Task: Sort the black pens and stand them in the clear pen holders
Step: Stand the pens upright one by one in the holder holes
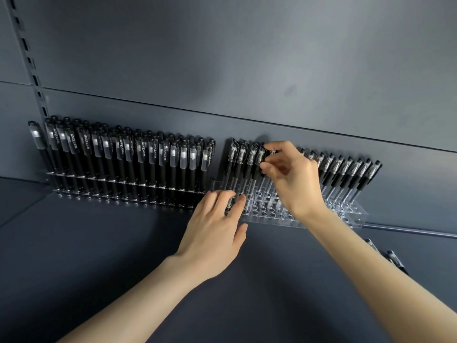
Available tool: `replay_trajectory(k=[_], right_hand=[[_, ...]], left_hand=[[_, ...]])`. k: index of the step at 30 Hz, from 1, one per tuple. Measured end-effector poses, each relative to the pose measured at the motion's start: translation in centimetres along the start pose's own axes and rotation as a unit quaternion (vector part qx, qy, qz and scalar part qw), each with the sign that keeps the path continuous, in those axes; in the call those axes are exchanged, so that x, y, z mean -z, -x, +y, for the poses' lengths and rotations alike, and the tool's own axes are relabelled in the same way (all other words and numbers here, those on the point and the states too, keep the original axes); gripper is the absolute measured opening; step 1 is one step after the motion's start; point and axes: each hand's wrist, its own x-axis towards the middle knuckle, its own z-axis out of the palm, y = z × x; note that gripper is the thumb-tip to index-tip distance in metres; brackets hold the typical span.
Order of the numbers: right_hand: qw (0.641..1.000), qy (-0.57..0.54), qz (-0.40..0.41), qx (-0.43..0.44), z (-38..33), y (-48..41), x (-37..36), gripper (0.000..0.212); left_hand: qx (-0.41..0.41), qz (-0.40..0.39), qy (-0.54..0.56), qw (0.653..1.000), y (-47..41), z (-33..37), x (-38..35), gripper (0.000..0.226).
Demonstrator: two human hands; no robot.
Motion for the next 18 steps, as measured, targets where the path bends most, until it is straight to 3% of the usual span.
replay_trajectory(k=[4,11,18], right_hand=[[1.0,0.016,0.002,0.008,0.0,0.2,0.1,0.028],[1.0,0.024,0.002,0.008,0.1,1.5,1.5,0.022],[0.998,0.045,-0.029,-0.043,3.1,6.1,8.2,0.009]], left_hand=[[0.009,-0.02,0.007,1.0,0.0,0.1,0.3,0.053],[0.016,-0.002,0.049,0.999,0.1,1.5,1.7,0.029],[0.006,-0.093,0.069,0.993,0.1,9.0,3.4,0.034]])
